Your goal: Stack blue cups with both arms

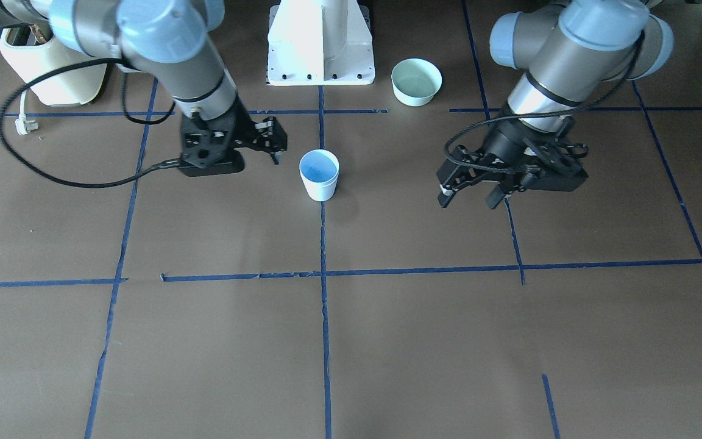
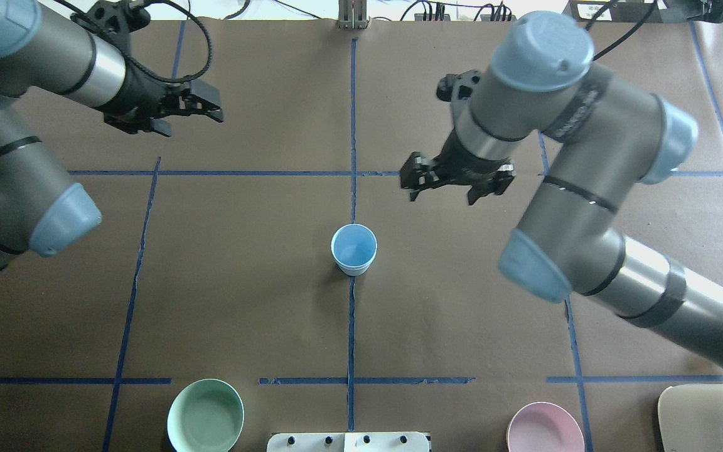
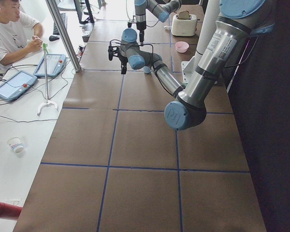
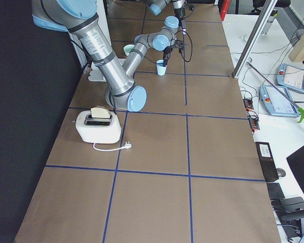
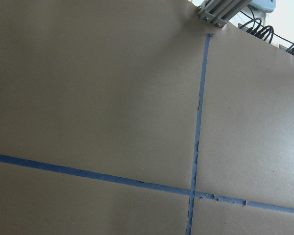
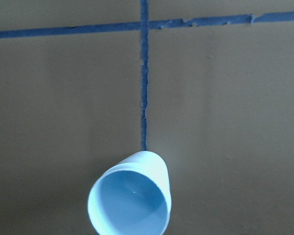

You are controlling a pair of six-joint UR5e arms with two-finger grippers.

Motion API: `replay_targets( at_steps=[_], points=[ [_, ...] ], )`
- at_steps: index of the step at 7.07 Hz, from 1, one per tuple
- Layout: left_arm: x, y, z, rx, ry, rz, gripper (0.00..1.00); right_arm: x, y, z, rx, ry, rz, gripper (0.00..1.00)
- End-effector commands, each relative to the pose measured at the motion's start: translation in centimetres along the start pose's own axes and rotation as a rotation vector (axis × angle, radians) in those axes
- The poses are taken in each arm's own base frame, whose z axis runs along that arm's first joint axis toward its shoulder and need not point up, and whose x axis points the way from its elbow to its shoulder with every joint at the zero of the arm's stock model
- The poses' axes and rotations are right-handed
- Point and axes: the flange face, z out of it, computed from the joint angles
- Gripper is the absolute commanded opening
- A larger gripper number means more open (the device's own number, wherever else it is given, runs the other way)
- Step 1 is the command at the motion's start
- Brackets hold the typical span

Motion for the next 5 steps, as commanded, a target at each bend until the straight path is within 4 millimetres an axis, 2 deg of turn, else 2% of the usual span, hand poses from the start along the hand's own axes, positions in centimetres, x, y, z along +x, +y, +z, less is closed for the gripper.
replay_targets(
  at_steps=[1, 2, 3, 4, 5],
  points=[
    [-16.9, -4.0, -4.1, -0.05, -0.095, 0.21, 1.0, 15.9, -4.1, -4.3, 0.032, 0.057, -0.077, 1.0],
    [-25.2, -6.3, -6.5, -0.078, -0.109, 0.286, 1.0, 23.1, -4.9, -6.8, 0.026, 0.049, -0.064, 1.0],
    [-32.6, -8.9, -9.1, -0.095, -0.114, 0.352, 1.0, 30.8, -4.6, -8.5, 0.026, 0.066, -0.093, 1.0],
    [-39.1, -10.1, -11.3, -0.128, -0.162, 0.415, 1.0, 37.6, -3.6, -9.8, 0.027, 0.088, -0.115, 1.0],
    [-44.9, -10.5, -14.4, -0.17, -0.198, 0.457, 1.0, 43.9, -2.1, -10.7, 0.02, 0.082, -0.101, 1.0]
  ],
)
